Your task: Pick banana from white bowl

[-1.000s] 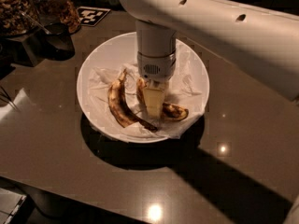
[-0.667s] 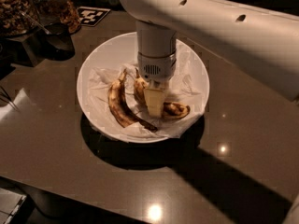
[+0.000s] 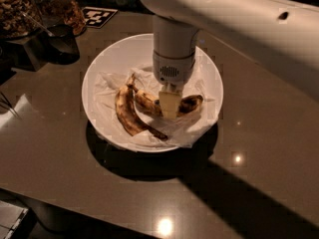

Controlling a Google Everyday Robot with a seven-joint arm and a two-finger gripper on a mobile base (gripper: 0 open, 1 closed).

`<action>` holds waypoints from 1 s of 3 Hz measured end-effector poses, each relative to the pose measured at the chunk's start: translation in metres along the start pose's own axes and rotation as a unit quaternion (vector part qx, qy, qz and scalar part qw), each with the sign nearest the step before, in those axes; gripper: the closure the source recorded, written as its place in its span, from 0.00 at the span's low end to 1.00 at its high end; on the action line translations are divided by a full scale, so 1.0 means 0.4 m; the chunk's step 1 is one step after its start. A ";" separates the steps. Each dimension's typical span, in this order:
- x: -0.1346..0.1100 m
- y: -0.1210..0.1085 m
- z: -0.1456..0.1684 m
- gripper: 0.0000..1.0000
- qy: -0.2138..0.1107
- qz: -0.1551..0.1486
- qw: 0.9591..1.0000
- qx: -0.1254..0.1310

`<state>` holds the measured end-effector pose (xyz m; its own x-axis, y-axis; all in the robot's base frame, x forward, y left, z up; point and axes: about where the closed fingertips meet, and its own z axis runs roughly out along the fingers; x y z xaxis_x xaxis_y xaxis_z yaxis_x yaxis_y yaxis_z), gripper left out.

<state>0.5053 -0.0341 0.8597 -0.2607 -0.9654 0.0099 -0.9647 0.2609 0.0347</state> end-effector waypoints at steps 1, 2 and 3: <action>0.018 0.016 -0.052 1.00 -0.034 -0.028 0.999 0.019; 0.033 0.029 -0.095 1.00 -0.056 -0.053 0.997 0.027; 0.046 0.043 -0.135 1.00 -0.076 -0.075 0.994 0.030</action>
Offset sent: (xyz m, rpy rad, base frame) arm -0.0285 -0.0218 0.0618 0.1306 -0.0844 0.1621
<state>0.4858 -0.0475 0.9144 -0.1123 -0.9834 -0.1422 -0.9923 0.1185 -0.0361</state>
